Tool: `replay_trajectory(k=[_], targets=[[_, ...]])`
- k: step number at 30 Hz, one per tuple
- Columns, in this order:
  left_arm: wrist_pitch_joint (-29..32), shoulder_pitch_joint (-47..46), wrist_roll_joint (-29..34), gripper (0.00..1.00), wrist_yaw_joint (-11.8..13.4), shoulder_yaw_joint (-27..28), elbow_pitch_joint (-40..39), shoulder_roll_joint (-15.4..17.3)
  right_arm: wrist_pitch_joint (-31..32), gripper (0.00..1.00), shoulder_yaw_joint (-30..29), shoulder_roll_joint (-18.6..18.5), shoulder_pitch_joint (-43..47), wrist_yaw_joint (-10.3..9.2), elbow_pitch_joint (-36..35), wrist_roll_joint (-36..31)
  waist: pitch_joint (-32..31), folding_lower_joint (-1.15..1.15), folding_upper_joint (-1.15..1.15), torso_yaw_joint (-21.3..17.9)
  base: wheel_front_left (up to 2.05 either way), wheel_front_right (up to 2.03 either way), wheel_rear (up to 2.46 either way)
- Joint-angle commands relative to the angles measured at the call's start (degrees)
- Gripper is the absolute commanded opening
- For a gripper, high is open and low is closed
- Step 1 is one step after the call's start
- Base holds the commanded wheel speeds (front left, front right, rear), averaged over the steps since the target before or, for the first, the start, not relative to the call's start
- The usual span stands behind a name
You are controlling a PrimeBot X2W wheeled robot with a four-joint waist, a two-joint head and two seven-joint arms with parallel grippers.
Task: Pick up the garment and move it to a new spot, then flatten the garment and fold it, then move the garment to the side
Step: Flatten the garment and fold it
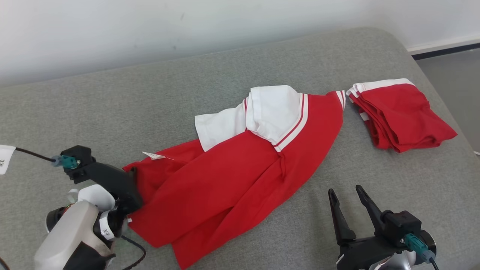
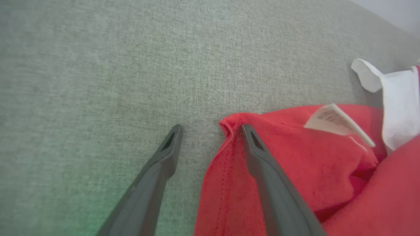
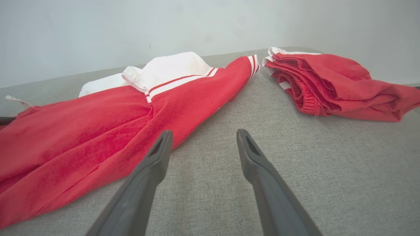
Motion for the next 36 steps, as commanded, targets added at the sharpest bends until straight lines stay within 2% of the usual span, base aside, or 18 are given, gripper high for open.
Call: replay_trajectory(k=[1, 3, 7, 11, 17, 21, 25, 33, 34, 35, 36], targets=[[3.0, 2.9, -1.4, 0.00, -2.1, -1.8, 0.0, -3.4, -0.3, 1.00, 0.0, 0.0, -0.1, -0.14, 0.0, 0.3, -0.3, 0.00, 0.00, 0.5, 0.00, 0.00, 0.00], [3.7, 2.8, -2.3, 0.00, -3.3, -1.8, -1.4, -4.1, -0.3, 1.00, 0.2, 0.0, -0.1, -0.14, 0.0, 0.3, -0.6, 0.00, 0.00, 1.1, 0.00, 0.00, 0.00], [4.1, 2.1, -2.7, 0.00, -5.1, -1.9, -3.9, -3.5, -0.1, 1.00, 0.4, 0.0, -0.3, -0.14, 0.2, 0.2, -1.1, 0.00, 0.00, 1.9, 0.00, 0.00, 0.00], [-4.0, -0.2, 1.5, 0.00, -5.0, -1.9, -7.3, -2.6, 0.1, 1.00, 0.8, 0.0, -0.4, -0.14, 0.4, 0.5, -1.7, 0.00, 0.00, 2.6, 0.00, 0.00, 0.00], [-20.3, -3.5, 9.8, 0.00, -2.9, -1.9, -11.8, -0.3, 0.4, 1.00, 0.9, 0.0, -0.2, -0.14, 0.6, 0.6, -2.7, 0.00, 0.00, 3.2, 0.00, 0.00, 0.00], [-26.1, -3.8, 13.2, 0.00, -1.9, -2.4, -14.6, 0.6, 0.3, 1.00, 0.8, 0.0, 0.4, -0.15, 0.6, 0.5, -3.4, 0.00, 0.00, 3.6, 0.00, 0.00, 0.00], [-29.2, 0.0, 14.3, 0.00, 0.1, -1.6, -17.9, 1.1, 0.2, 1.00, 0.7, 0.0, 1.0, -0.15, 0.4, 0.3, -3.8, 0.00, 0.00, 4.0, 0.00, 0.00, 0.00], [-26.0, 18.7, 5.9, 0.00, 4.2, 0.6, -24.5, -0.6, 0.8, 1.00, -0.1, 0.0, 2.6, -0.15, -0.5, -0.6, -4.2, 0.00, 0.00, 5.6, 0.00, 0.00, 0.00], [-25.6, 20.7, 5.0, 0.09, 4.8, 1.0, -24.8, -0.6, 1.0, 1.00, -0.1, 0.0, 2.6, -0.15, -0.6, -0.7, -4.3, 0.00, 0.00, 5.9, 0.00, 0.00, 0.00], [-25.3, 22.4, 4.1, 0.89, 5.5, 1.3, -24.9, -0.6, 1.0, 1.00, 0.0, 0.0, 2.5, -0.15, -0.7, -0.8, -4.3, 0.00, 0.00, 6.3, 0.00, 0.00, 0.00], [-25.0, 23.7, 3.3, 1.00, 5.9, 1.6, -25.2, -0.7, 1.1, 1.00, 0.0, 0.0, 2.4, -0.15, -0.9, -0.9, -4.3, 0.00, 0.00, 6.8, 0.00, 0.00, 0.00]])
